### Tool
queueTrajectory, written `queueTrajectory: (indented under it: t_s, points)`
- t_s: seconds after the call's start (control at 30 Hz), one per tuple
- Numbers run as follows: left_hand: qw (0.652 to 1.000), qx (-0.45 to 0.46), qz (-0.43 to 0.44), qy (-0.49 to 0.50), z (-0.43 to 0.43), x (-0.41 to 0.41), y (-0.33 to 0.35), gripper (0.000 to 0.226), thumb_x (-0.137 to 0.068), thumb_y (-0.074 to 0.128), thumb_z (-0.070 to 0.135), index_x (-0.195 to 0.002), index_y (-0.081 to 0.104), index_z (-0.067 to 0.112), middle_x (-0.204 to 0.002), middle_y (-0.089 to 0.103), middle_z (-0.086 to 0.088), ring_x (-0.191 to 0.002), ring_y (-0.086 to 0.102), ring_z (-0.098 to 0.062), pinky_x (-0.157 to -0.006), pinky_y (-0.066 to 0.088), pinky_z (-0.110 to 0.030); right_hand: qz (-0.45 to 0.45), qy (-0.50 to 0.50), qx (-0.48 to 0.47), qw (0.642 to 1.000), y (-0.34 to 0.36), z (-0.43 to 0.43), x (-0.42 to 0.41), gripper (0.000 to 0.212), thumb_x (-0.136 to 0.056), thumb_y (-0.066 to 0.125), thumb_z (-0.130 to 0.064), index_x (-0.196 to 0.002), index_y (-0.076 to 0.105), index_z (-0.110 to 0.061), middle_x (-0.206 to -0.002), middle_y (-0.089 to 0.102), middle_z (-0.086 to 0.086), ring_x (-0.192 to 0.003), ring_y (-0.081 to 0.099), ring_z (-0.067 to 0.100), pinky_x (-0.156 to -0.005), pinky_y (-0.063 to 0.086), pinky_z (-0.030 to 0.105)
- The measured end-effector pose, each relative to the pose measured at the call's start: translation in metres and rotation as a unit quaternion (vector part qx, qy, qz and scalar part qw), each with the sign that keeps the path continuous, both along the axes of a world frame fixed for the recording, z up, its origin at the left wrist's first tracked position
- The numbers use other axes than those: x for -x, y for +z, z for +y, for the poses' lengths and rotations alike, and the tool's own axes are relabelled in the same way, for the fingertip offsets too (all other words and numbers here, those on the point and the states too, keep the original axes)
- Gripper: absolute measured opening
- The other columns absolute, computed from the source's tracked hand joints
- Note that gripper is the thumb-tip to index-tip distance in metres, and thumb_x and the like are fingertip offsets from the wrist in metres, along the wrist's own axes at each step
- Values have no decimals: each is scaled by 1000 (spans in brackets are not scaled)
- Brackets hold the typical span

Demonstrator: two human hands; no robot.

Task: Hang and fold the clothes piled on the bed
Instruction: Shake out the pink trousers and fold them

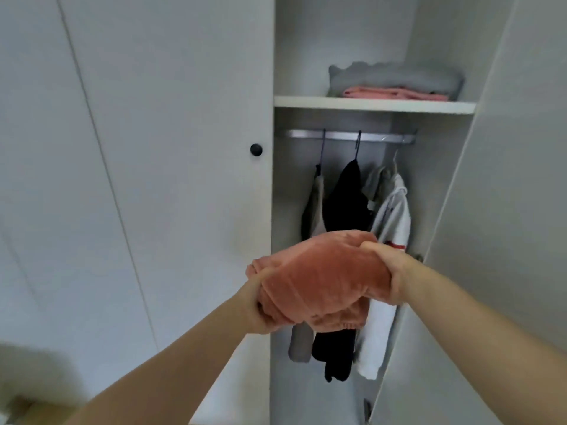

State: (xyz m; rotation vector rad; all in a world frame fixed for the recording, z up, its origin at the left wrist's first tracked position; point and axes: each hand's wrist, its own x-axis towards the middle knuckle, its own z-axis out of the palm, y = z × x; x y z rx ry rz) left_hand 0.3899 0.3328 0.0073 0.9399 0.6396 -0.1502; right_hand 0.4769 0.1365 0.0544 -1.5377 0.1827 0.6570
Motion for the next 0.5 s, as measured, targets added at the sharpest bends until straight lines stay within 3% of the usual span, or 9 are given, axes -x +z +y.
queueTrajectory:
  t_s: [0.07,0.13,0.2,0.27,0.33,0.4,0.5]
  points:
    - [999,-7,-30,-36,-21,-14,34,33,-79,74,29,-105,66,11,-87,72,-18,-78,70,-32,-65,58,-40,-38,-50,-11,998,33,-27,-11,33,-82,64,-28,-99,64,1,-79,71,20,-81,69,31,-70,59,37]
    - [995,-3,-63,-71,-38,-21,66,42,-75,75,26,-108,66,3,-91,72,-21,-81,71,-32,-72,59,-39,-70,-81,-22,994,61,-47,-21,51,-68,75,-29,-110,65,-2,-98,70,23,-90,69,35,-81,57,45]
    - [993,14,-91,-73,-49,-26,96,51,-62,78,23,-105,65,-1,-89,72,-23,-87,68,-33,-81,56,-40,-94,-87,-46,991,86,-60,-24,53,-63,78,-27,-109,67,-3,-90,71,22,-80,71,32,-71,59,41]
    - [990,13,-115,-75,-56,-35,119,52,-53,78,23,-97,64,-1,-82,71,-24,-88,66,-33,-83,52,-39,-149,-84,-61,983,114,-69,-16,26,-83,63,-26,-97,68,-5,-71,71,16,-67,69,27,-65,59,37]
    - [987,-14,-140,-75,-63,-41,144,44,-63,79,24,-97,65,2,-85,72,-22,-88,66,-31,-81,54,-39,-184,-69,-88,977,139,-77,-15,26,-94,49,-23,-88,66,-4,-64,70,12,-60,69,22,-63,58,32]
    - [983,-30,-162,-79,-65,-48,165,37,-72,78,27,-100,66,5,-88,72,-20,-87,68,-30,-77,55,-39,-207,-69,-84,972,162,-81,-19,25,-93,51,-20,-81,65,-4,-60,69,12,-49,67,20,-51,56,30]
    - [977,-42,-199,-67,-61,-58,201,47,-73,80,31,-114,65,15,-96,73,-14,-86,70,-28,-72,59,-38,-200,-89,-91,971,199,-83,-26,21,-82,64,-24,-89,67,-4,-64,69,15,-48,66,25,-44,56,35]
